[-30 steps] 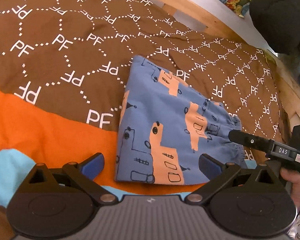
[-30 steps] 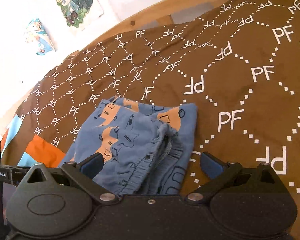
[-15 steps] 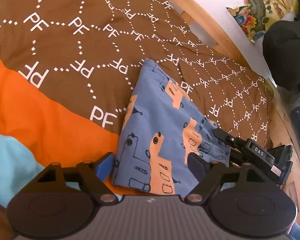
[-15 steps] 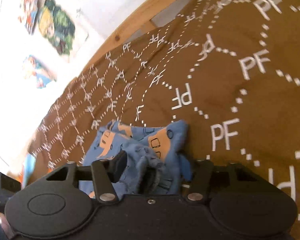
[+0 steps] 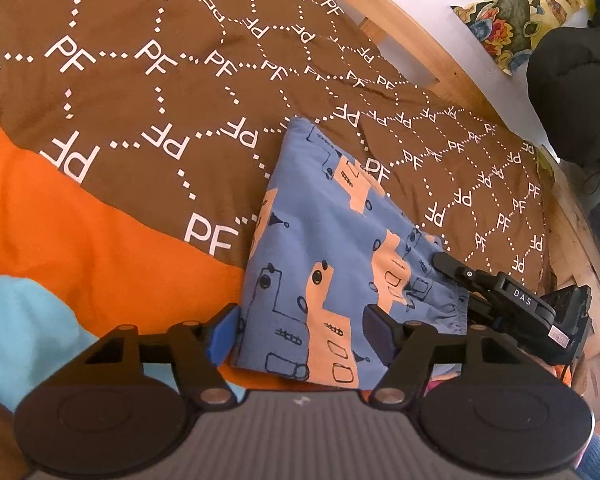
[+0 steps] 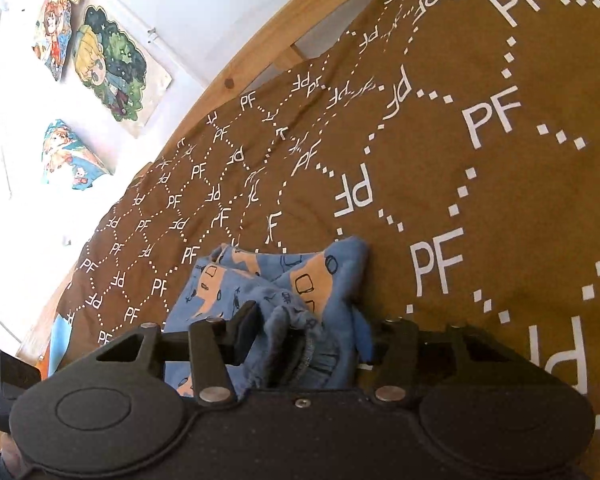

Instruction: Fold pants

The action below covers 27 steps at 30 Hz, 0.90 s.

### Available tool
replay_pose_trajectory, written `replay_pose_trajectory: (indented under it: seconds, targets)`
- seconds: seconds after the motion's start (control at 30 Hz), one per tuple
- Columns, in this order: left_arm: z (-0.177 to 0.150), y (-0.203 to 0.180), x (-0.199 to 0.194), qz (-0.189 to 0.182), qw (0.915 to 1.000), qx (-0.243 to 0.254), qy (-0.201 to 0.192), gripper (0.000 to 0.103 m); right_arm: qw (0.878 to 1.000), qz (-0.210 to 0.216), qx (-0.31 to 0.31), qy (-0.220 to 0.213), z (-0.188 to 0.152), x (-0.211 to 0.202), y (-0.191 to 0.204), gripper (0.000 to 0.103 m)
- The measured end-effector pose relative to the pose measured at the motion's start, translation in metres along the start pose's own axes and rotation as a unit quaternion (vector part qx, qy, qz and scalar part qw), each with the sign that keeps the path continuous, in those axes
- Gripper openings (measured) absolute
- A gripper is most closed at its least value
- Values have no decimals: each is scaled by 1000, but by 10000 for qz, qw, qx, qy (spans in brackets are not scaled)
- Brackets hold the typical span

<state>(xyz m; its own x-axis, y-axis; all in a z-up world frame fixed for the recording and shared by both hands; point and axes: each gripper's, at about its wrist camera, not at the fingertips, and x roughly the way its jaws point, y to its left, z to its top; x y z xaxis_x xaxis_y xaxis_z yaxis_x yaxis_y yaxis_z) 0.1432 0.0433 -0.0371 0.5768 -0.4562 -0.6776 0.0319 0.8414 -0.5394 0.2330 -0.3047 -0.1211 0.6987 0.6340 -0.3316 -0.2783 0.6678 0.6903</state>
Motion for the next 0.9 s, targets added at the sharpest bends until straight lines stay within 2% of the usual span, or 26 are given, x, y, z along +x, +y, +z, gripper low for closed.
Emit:
replay_pose_trajectory:
  seconds: [0.33,0.43,0.57,0.7,0.8,0.9]
  targets:
    - [0,-6,-2,123,9995,257,-94,64,10000,44,-8,-37,-1,-2,-1,53]
    - [0,-4,-3,153,9995,250,-91,59,10000,72,16,9,1,-2,-1,55]
    - [1,-1,-2,179,9995,224,-89,55,9999,63,9,114,7,1,4,66]
    - [0,-5,-3,204,9992,340,-109,54,9998,76,191,60,11,5,3,66]
    - [0,-6,-3,209,9990,377,-102,54,9990,97,427,-18,12,4,-4,59]
    - [0,-5,-2,216,9991,353,-86,53,9979,-14,646,-86,12,3,-10,45]
